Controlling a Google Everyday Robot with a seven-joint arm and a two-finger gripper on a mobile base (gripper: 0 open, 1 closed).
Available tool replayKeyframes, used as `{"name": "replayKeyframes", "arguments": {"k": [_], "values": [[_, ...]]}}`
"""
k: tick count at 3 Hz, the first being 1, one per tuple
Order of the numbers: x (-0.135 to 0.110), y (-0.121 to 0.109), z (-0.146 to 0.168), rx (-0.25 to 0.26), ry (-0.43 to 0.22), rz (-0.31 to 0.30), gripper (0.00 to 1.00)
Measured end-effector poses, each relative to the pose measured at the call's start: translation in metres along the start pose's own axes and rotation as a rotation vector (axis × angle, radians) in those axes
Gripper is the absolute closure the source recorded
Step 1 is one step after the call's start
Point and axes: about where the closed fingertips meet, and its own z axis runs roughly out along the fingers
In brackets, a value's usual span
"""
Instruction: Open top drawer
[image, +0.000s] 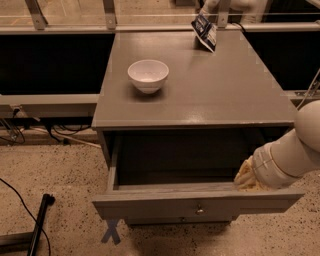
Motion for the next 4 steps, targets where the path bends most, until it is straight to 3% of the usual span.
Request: {"name": "replayKeyframes", "arguments": {"k": [1, 2, 3, 4], "values": [[-0.007, -0.014, -0.012, 0.031, 0.011, -0.025, 0.59], [-0.004, -0.034, -0.004, 0.061, 0.021, -0.028, 0.67], [0.013, -0.055, 0.031, 0.059, 0.055, -0.006, 0.98], [0.032, -0.057, 0.058, 0.036, 0.086, 0.034, 1.00]]}}
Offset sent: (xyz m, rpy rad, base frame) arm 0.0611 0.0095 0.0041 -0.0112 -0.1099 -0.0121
